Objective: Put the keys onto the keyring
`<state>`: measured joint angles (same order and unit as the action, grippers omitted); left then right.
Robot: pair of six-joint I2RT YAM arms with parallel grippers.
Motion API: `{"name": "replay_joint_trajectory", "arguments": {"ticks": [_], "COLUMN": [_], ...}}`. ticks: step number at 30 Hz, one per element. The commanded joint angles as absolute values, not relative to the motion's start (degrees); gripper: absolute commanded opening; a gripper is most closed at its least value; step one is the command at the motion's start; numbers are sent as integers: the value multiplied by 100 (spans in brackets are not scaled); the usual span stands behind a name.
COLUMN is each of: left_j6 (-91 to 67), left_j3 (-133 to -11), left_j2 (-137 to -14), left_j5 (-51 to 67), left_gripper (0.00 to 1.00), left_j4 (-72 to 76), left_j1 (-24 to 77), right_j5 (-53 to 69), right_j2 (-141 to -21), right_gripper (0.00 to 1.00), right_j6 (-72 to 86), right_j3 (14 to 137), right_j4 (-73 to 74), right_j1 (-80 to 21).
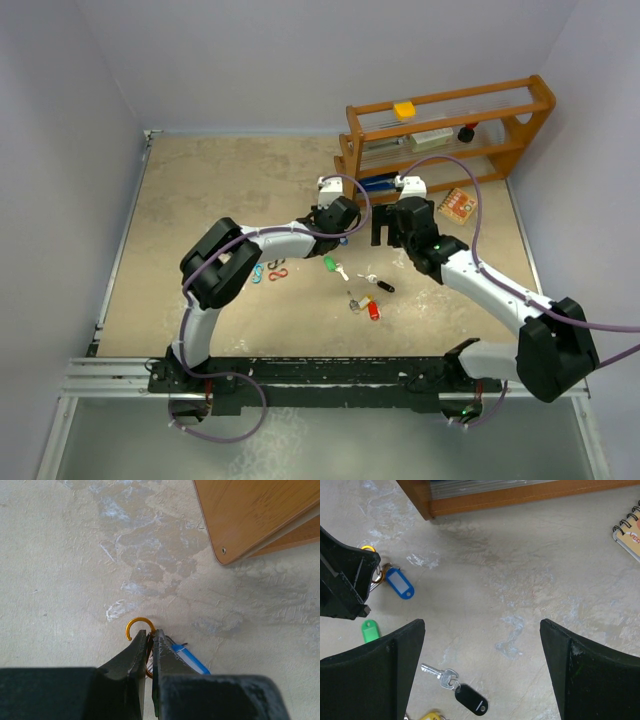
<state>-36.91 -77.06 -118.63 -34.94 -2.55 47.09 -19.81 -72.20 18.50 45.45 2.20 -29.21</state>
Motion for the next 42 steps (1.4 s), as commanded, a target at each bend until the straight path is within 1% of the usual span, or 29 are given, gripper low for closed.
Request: {"name": "replay_joint_trajectory", "arguments": {"ticks": [1,42], "left_j6": [-3678,-3167], "left_j3": [-7860,-8148], "left_j2": [-11748,-12050], "left_j5": [-3587,-3419], "left_gripper": [0,0], "left_j4": [-220,-299], "left_j1": [4780,4825], "right_j5": [-1942,-1863], "right_j2": [-7093,-7127], "right_gripper": [100,100], "right_j6": [1889,1883], "right_j3": [4511,4477], "right_j4": [-9,-44], "right_j1": [-2892,-2826]}}
